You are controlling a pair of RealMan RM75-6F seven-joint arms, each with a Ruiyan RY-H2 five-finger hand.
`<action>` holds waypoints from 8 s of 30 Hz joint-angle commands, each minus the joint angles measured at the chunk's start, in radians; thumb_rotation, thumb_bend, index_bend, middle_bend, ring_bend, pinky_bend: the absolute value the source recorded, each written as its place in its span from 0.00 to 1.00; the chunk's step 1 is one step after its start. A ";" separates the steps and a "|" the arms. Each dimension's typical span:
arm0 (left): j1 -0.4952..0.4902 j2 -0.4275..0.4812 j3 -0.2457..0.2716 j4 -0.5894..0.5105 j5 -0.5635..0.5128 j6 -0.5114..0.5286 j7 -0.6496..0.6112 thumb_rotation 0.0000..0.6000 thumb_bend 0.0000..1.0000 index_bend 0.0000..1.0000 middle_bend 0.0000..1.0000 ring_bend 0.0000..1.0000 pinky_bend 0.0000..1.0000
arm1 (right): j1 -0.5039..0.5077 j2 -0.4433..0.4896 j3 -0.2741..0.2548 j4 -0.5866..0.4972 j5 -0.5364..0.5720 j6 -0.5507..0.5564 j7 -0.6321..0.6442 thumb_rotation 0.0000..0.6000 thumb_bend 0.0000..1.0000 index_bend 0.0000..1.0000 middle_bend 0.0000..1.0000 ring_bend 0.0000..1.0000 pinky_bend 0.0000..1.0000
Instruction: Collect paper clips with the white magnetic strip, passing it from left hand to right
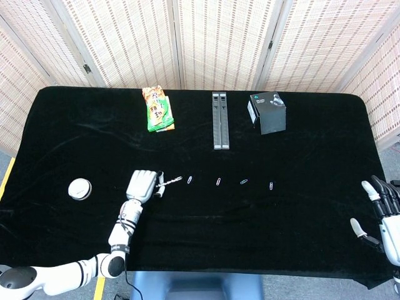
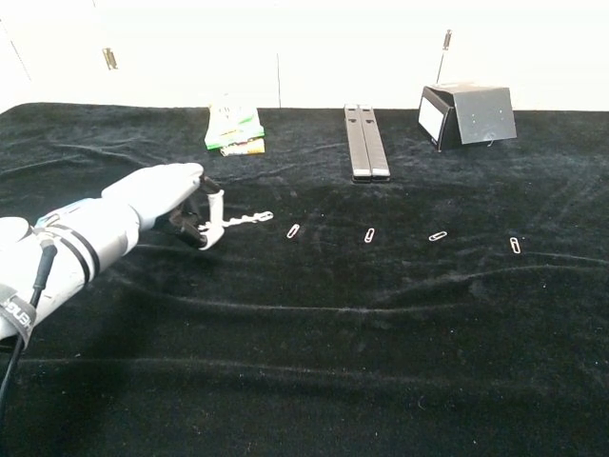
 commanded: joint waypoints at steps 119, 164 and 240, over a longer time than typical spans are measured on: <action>0.249 0.593 0.318 -0.664 0.457 0.393 -0.084 1.00 0.16 0.00 0.22 0.17 0.19 | -0.003 0.025 -0.047 0.019 -0.089 -0.026 0.096 1.00 0.34 0.00 0.00 0.00 0.07; 0.602 0.780 0.378 -0.155 0.649 0.593 -0.889 1.00 0.17 0.15 0.19 0.09 0.00 | 0.357 -0.605 0.120 -0.144 0.308 -0.450 -0.863 1.00 0.34 0.43 0.01 0.00 0.06; 0.669 0.803 0.315 -0.068 0.653 0.638 -1.103 1.00 0.17 0.14 0.20 0.10 0.00 | 0.603 -0.927 0.197 0.245 0.478 -0.565 -0.830 1.00 0.34 0.41 0.02 0.02 0.06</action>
